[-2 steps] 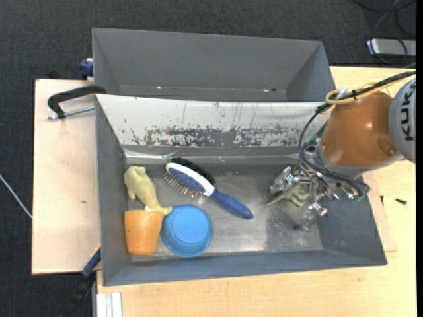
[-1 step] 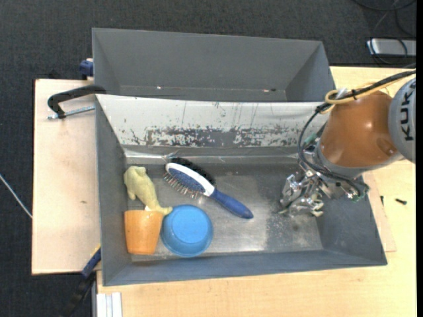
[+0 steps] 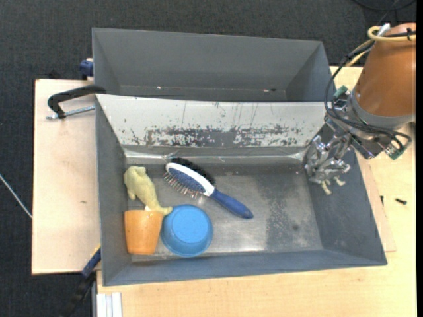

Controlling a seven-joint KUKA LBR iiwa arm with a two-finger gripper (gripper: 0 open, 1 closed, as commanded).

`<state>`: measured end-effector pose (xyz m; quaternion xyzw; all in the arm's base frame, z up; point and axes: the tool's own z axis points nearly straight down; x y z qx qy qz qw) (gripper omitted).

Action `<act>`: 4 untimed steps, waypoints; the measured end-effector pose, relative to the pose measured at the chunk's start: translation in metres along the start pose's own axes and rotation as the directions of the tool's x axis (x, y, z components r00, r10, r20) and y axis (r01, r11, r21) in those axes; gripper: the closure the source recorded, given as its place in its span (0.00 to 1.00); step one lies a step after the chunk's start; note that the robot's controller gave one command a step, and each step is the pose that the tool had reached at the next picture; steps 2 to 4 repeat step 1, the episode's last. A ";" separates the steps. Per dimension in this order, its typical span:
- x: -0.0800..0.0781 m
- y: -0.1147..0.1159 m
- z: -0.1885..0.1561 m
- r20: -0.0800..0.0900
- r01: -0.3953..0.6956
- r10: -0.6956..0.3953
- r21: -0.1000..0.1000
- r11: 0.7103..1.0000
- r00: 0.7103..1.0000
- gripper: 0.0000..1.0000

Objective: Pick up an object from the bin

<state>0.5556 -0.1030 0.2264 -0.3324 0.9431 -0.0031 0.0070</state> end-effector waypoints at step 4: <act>-0.036 0.042 -0.025 -0.002 0.180 -0.180 -0.007 0.984 0.984 1.00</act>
Offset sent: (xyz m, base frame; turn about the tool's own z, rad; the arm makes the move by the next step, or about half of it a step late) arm 0.0000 0.0533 0.0233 -0.1812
